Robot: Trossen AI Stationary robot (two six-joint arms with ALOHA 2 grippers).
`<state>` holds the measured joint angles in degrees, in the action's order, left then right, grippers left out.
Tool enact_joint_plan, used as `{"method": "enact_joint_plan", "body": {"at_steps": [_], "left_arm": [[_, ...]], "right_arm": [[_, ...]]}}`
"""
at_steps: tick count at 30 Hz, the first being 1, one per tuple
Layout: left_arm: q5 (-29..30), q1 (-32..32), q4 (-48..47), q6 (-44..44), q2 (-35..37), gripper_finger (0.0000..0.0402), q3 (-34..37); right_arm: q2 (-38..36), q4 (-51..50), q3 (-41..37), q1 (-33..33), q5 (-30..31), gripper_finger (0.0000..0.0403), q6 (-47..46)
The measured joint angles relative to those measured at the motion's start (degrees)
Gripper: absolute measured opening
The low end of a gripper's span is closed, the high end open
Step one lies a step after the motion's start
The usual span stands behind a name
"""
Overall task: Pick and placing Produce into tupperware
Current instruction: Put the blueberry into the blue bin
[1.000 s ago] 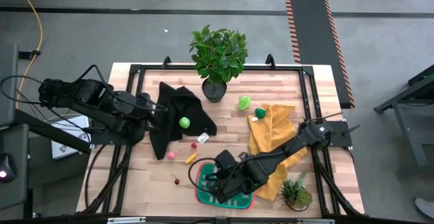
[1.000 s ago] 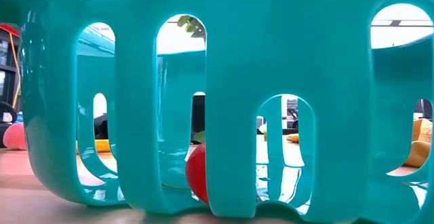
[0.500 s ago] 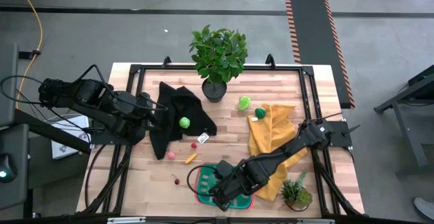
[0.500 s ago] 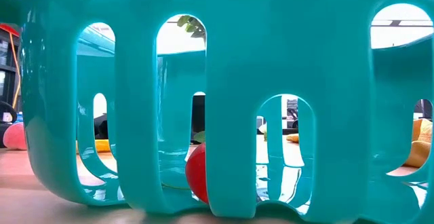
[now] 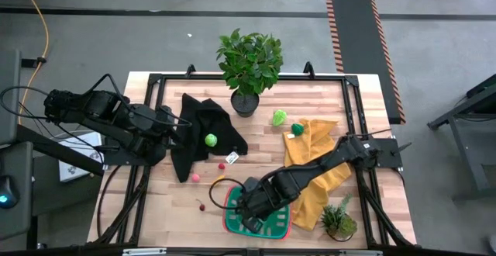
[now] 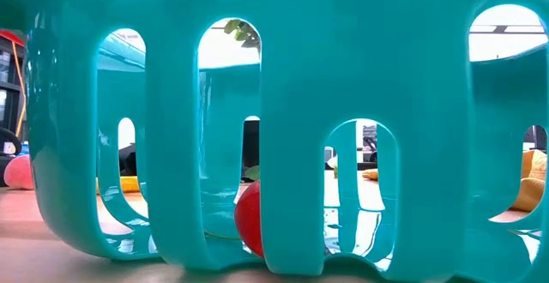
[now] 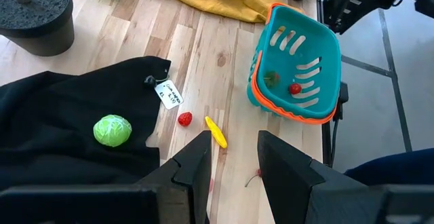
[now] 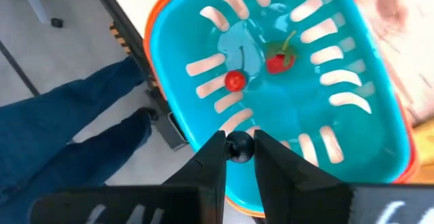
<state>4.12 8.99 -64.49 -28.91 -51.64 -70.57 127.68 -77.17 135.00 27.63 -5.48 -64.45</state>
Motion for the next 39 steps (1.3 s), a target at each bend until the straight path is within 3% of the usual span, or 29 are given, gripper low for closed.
{"method": "enact_joint_plan", "body": {"at_steps": [15,39], "left_arm": [[0.0,0.0,-0.02,0.1,0.0,0.0111,0.0],[0.0,0.02,-0.07,0.09,0.0,0.0111,0.0]], "right_arm": [[0.74,-1.25,-0.47,-0.01,5.44,0.0048,-1.51],[0.94,9.66,-15.65,1.7,1.75,0.0048,-5.55]]}}
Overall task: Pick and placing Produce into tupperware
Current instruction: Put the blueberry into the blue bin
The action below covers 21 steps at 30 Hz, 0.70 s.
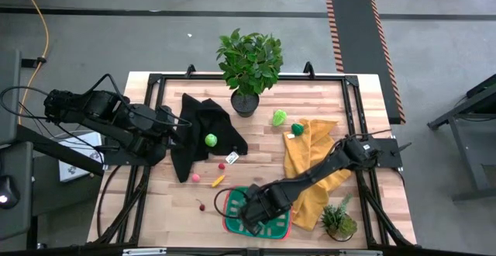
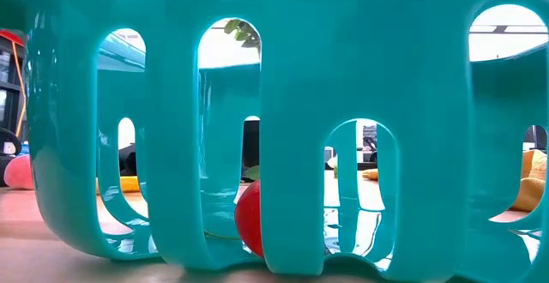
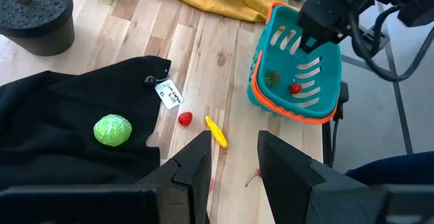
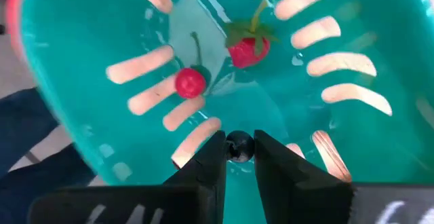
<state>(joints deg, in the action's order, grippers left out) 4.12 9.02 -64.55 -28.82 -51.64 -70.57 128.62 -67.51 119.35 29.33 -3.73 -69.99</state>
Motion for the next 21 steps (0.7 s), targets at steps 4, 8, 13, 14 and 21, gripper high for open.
{"method": "enact_joint_plan", "body": {"at_steps": [4,8,13,14,21], "left_arm": [[0.0,-0.01,0.0,0.0,0.0,0.0111,0.0],[0.0,-0.02,0.02,0.0,0.0,0.0111,0.0],[0.0,-0.01,0.02,0.0,0.0,0.0111,0.0],[0.0,0.0,0.02,0.0,0.0,0.0111,0.0],[0.0,-0.02,0.0,0.0,0.0,0.0111,0.0]], "right_arm": [[0.0,0.04,-0.4,0.26,0.2,0.0048,-0.28],[0.0,-0.22,-0.4,0.28,0.97,0.0048,-0.29],[0.0,-0.32,-0.4,0.26,1.15,0.0048,-0.28],[0.0,-0.35,-0.4,0.26,1.16,0.0048,-0.28],[1.4,-0.33,-0.31,0.26,0.26,0.0048,-0.48]]}}
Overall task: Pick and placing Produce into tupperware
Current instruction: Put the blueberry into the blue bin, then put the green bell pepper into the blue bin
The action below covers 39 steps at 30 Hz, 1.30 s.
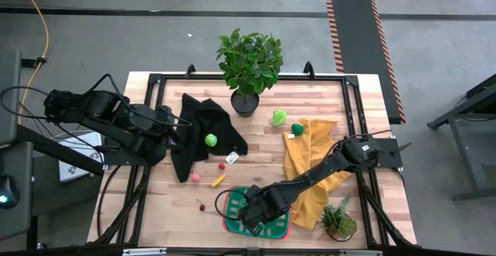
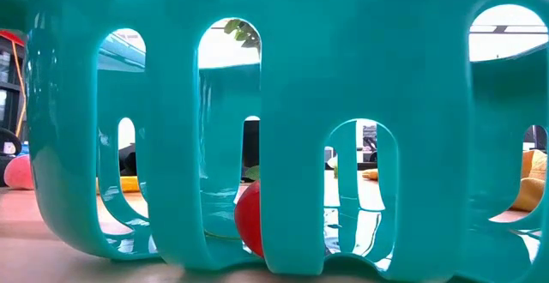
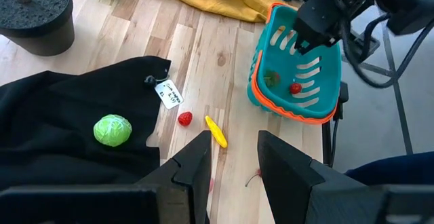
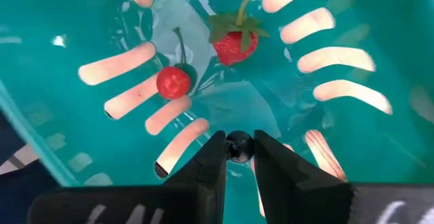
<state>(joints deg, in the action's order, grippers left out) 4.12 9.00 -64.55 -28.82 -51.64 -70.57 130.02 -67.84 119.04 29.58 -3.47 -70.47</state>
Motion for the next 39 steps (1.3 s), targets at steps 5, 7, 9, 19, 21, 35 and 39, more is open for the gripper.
{"method": "enact_joint_plan", "body": {"at_steps": [5,7,9,19,21,35,39], "left_arm": [[-0.02,-0.01,-0.14,0.0,0.0,0.0111,0.02],[-0.02,0.0,-0.13,0.07,0.0,0.0111,0.0],[0.0,0.02,-0.17,0.09,0.0,0.0111,0.02],[-0.02,-0.01,-0.39,0.15,0.0,0.0111,0.02],[-0.02,0.0,-0.39,0.18,0.0,0.0111,0.02],[-0.02,-0.01,-0.52,0.24,0.0,0.0111,0.02],[-0.02,0.02,-1.0,0.24,0.0,0.0111,0.02]], "right_arm": [[0.85,-0.01,-0.02,0.0,-0.17,0.0048,-0.23],[1.15,-0.06,-0.04,0.0,-0.45,0.0048,-0.47],[1.38,0.13,-0.07,0.0,-0.97,0.0048,-0.48],[1.4,1.27,-0.07,-0.01,-1.06,0.0088,-1.34],[1.4,1.27,-0.07,0.0,-1.02,0.0094,-1.35],[1.29,2.29,1.45,0.0,4.06,0.0099,-0.48],[0.58,0.84,3.28,-0.02,7.12,0.0099,-0.22]]}}
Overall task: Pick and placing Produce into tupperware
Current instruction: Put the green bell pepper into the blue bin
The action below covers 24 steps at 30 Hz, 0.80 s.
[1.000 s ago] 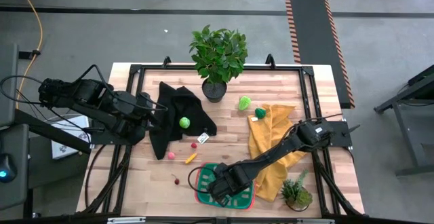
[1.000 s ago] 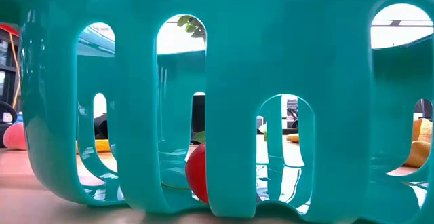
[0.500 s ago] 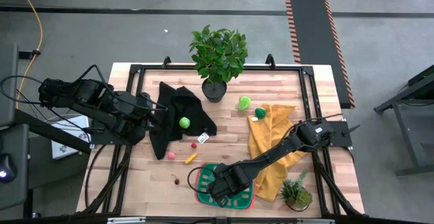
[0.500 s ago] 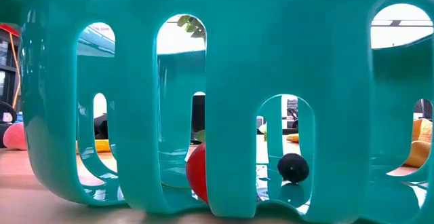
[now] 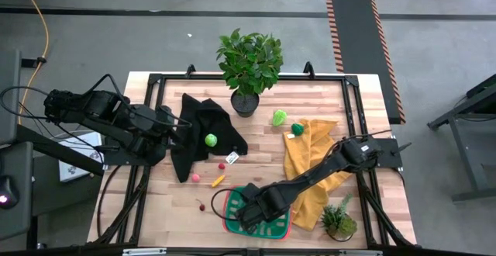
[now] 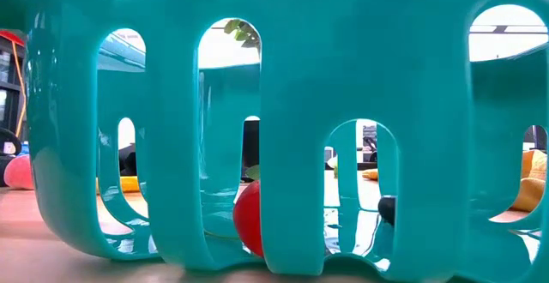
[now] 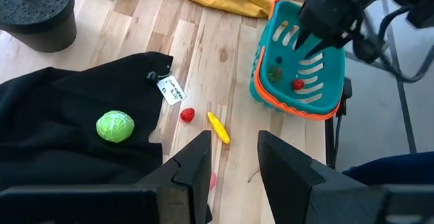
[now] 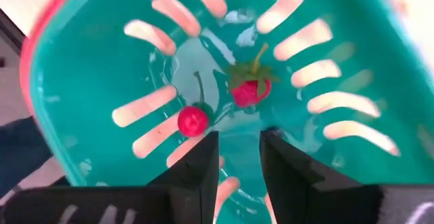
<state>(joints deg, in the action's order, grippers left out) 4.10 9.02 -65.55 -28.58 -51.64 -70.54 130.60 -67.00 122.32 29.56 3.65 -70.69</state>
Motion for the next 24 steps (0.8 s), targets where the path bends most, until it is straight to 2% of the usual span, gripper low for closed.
{"method": "enact_joint_plan", "body": {"at_steps": [6,17,24], "left_arm": [[0.0,0.0,-0.64,0.0,0.0,0.0111,0.0],[0.0,-0.01,-0.64,0.68,0.0,0.0111,0.0],[-0.02,-0.01,-0.62,2.72,0.0,0.0111,-0.01]], "right_arm": [[-0.1,-4.47,4.26,0.02,4.2,0.0099,-0.72],[-0.16,-10.99,12.72,0.11,19.15,0.0099,-7.09],[-0.73,-13.46,12.61,0.06,24.13,0.0099,-13.33]]}}
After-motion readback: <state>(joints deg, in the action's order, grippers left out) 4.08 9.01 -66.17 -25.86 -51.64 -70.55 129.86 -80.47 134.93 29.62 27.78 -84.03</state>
